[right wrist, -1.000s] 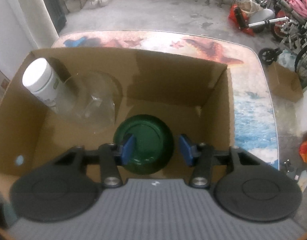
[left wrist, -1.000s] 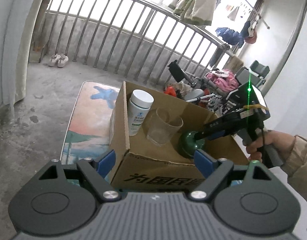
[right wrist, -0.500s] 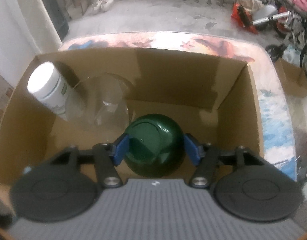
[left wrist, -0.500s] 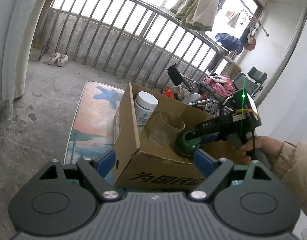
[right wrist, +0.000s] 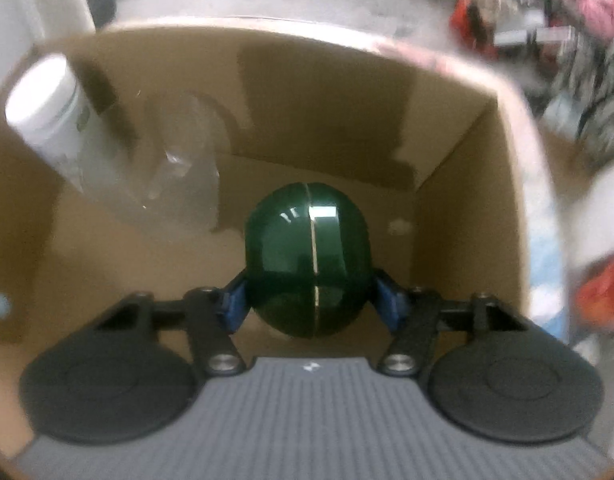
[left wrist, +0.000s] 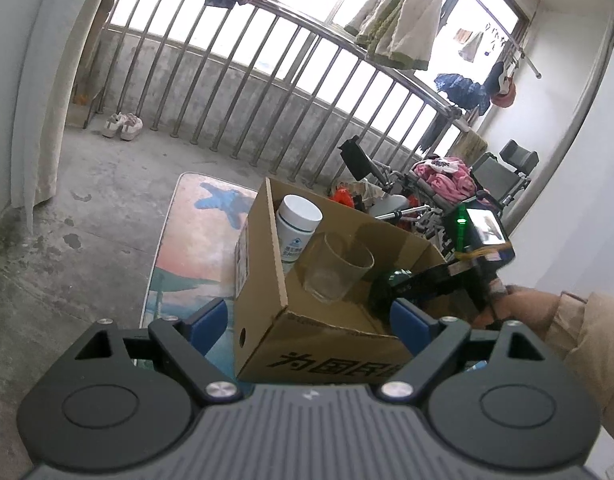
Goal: Organize rigid objects
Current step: 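Lower the green ball to the box floor and open the right tool, then withdraw the right tool from the box and move it to the gold-lidded jar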
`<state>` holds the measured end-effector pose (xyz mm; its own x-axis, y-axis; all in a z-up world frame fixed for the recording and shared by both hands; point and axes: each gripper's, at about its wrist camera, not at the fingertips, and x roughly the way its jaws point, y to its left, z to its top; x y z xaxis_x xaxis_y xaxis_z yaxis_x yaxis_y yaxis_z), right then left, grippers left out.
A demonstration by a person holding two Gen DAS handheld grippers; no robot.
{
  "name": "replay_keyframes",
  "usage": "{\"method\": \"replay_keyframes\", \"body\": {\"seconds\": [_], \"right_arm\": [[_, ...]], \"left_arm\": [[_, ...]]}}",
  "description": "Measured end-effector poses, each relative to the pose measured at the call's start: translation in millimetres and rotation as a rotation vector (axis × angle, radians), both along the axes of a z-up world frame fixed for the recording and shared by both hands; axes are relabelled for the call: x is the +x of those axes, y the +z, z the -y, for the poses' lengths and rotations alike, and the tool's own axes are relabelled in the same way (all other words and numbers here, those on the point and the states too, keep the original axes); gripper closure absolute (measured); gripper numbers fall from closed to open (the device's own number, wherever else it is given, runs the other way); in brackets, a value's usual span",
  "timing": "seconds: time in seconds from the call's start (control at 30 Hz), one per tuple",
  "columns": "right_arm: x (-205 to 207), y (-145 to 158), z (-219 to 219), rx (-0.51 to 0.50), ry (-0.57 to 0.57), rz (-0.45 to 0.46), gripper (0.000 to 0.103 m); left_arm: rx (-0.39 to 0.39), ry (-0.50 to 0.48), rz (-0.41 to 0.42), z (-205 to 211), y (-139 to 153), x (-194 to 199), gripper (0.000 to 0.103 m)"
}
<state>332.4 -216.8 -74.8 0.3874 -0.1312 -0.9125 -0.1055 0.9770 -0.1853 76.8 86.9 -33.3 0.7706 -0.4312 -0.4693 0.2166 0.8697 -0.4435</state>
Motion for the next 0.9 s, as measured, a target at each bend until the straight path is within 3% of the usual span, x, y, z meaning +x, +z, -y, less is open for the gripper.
{"method": "replay_keyframes", "body": {"seconds": [0.2,0.3,0.47,0.63,0.9], "right_arm": [[4.0,-25.3,-51.8,-0.491,0.232,0.020,0.043],[4.1,-34.3,-67.5,-0.577,0.321,-0.008,0.040],[-6.4,-16.8,-84.2,-0.541,0.418,-0.003,0.023],[-22.2,-0.2,-84.9,-0.479,0.457,-0.015,0.022],[-19.3,11.8,-77.6,-0.318,0.407,-0.025,0.022]], "left_arm": [[0.012,0.000,0.007,1.7,1.2,-2.1,0.014],[0.014,0.006,0.002,1.0,0.8,-1.1,0.014],[0.010,0.015,0.000,-0.5,2.2,-2.4,0.014],[0.006,0.014,0.008,0.9,4.3,-5.4,0.014],[0.009,0.012,0.010,0.8,5.9,-3.6,0.014]]}}
